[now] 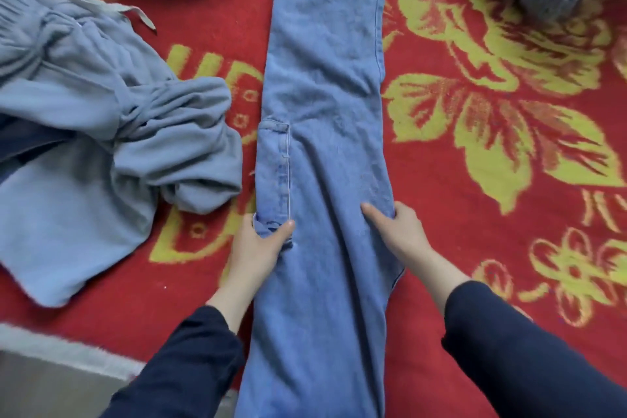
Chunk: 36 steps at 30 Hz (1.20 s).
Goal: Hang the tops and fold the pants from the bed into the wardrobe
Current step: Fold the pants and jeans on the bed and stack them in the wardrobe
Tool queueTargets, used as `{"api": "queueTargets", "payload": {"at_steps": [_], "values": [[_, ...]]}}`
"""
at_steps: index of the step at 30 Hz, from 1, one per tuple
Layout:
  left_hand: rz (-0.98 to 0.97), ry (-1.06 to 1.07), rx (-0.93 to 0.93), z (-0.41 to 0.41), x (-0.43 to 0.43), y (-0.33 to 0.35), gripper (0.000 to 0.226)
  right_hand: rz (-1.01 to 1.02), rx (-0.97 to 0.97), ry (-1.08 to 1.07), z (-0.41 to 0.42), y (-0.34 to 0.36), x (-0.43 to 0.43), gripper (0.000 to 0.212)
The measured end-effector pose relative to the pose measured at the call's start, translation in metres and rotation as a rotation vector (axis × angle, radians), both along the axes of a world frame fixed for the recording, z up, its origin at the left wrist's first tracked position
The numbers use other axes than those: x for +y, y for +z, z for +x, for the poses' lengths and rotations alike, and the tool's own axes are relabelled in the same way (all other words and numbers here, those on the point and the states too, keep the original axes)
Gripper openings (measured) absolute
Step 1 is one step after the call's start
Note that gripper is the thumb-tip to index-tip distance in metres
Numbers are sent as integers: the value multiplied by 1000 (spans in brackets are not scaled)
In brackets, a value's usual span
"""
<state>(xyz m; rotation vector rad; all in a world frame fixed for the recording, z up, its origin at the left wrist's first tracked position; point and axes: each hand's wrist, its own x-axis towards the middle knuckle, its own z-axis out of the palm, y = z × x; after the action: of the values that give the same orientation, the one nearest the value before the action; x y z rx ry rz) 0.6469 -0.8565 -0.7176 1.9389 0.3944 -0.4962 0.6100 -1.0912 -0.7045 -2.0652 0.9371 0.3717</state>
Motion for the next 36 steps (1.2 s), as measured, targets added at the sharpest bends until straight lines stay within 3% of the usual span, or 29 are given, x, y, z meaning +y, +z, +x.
{"api": "queueTargets", "payload": {"at_steps": [2,5,7,9,12,14,16,20,23,28,32,34,36], "values": [[-8,17,-56,-19,9,1,31,-121,-28,54,-31,-2,3,34],[-80,110,-84,-17,21,-2,13,-209,-25,-92,-52,-5,-1,34],[-219,125,27,-23,30,-3,31,-35,-39,-226,-66,-7,2,36],[-271,-8,189,-54,41,-1,57,231,-59,-299,-92,0,17,34],[-137,-259,265,-129,51,-1,49,421,-32,-255,-155,9,54,51],[-153,-240,372,-163,53,2,39,519,-4,-257,-196,4,76,47],[-122,-194,428,-183,59,5,33,501,56,-245,-230,2,90,16],[-144,-170,474,-217,80,12,33,470,117,-368,-280,5,91,27],[-228,-306,500,-240,81,24,33,650,199,-245,-298,20,95,13],[-131,-510,390,-250,77,50,29,580,202,-157,-302,40,79,6],[-173,-540,520,-269,78,84,27,663,368,-98,-326,69,68,14],[-187,-568,603,-285,84,97,39,704,468,-82,-344,85,65,13],[-141,-554,654,-299,87,110,70,731,534,-72,-356,102,64,12]]}}
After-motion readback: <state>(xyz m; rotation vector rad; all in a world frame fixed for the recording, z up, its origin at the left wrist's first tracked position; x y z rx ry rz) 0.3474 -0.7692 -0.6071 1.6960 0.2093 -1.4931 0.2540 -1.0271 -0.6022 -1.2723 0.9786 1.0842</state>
